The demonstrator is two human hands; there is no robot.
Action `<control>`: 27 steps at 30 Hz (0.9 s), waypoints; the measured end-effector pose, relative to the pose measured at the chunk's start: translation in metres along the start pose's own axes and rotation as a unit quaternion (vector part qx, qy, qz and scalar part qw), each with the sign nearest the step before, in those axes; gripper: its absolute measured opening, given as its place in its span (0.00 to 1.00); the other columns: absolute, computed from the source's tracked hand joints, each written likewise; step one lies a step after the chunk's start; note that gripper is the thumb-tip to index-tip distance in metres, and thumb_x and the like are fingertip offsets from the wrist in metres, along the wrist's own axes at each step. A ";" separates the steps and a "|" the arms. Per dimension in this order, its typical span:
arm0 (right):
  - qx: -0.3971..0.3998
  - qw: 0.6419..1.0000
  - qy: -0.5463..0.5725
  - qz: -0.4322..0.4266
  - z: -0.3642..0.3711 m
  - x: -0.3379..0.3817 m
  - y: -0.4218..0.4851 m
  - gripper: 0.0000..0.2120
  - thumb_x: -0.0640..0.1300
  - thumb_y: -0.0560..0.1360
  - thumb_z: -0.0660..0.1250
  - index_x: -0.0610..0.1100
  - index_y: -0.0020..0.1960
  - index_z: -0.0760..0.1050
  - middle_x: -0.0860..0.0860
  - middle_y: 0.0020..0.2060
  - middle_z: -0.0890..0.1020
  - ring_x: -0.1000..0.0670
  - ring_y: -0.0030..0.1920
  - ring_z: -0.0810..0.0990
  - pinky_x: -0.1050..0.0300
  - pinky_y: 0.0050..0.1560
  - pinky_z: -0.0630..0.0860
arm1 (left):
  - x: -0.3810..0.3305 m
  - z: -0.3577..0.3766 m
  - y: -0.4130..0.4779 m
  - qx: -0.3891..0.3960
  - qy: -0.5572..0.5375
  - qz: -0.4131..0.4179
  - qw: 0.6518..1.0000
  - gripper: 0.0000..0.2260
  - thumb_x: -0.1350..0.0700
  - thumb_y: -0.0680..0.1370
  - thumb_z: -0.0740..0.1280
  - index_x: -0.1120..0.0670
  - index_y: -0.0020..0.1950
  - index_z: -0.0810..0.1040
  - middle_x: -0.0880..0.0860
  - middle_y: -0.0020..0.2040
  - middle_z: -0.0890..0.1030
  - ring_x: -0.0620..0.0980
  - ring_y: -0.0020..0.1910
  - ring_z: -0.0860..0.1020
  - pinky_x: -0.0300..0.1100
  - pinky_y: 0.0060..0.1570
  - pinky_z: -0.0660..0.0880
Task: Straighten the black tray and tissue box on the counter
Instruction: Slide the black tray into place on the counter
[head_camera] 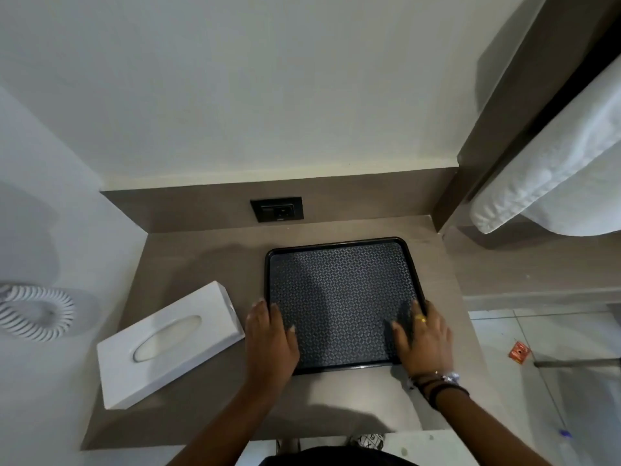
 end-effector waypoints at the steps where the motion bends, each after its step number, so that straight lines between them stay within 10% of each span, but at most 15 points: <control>1: 0.004 0.999 -0.019 -0.042 0.006 0.009 -0.013 0.30 0.57 0.75 0.62 0.40 0.71 0.68 0.37 0.71 0.68 0.37 0.66 0.70 0.37 0.63 0.70 | -0.011 0.003 -0.013 -0.010 -0.002 0.048 0.999 0.26 0.50 0.77 0.67 0.63 0.71 0.70 0.66 0.74 0.68 0.65 0.74 0.66 0.58 0.74 0.62; 4: 0.045 0.984 -0.075 -0.153 0.032 0.029 -0.048 0.35 0.63 0.74 0.57 0.45 0.76 0.62 0.41 0.76 0.61 0.40 0.73 0.64 0.36 0.69 0.63 | -0.043 0.026 -0.057 0.025 -0.027 0.160 0.986 0.33 0.43 0.78 0.62 0.59 0.78 0.61 0.61 0.80 0.56 0.58 0.80 0.53 0.54 0.78 0.46; 27: 0.164 0.959 -0.114 -0.201 0.085 0.037 -0.044 0.41 0.71 0.73 0.53 0.46 0.77 0.58 0.43 0.77 0.58 0.40 0.76 0.58 0.31 0.71 0.53 | -0.035 0.082 -0.058 0.166 0.046 0.155 0.973 0.39 0.33 0.78 0.53 0.63 0.76 0.63 0.64 0.78 0.61 0.59 0.78 0.57 0.51 0.76 0.48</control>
Point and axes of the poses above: each hand's wrist, its own y-axis towards the middle knuckle, its own z-axis out of the palm, x = y × z, the point moved 10 cm from there along y, towards the middle knuckle
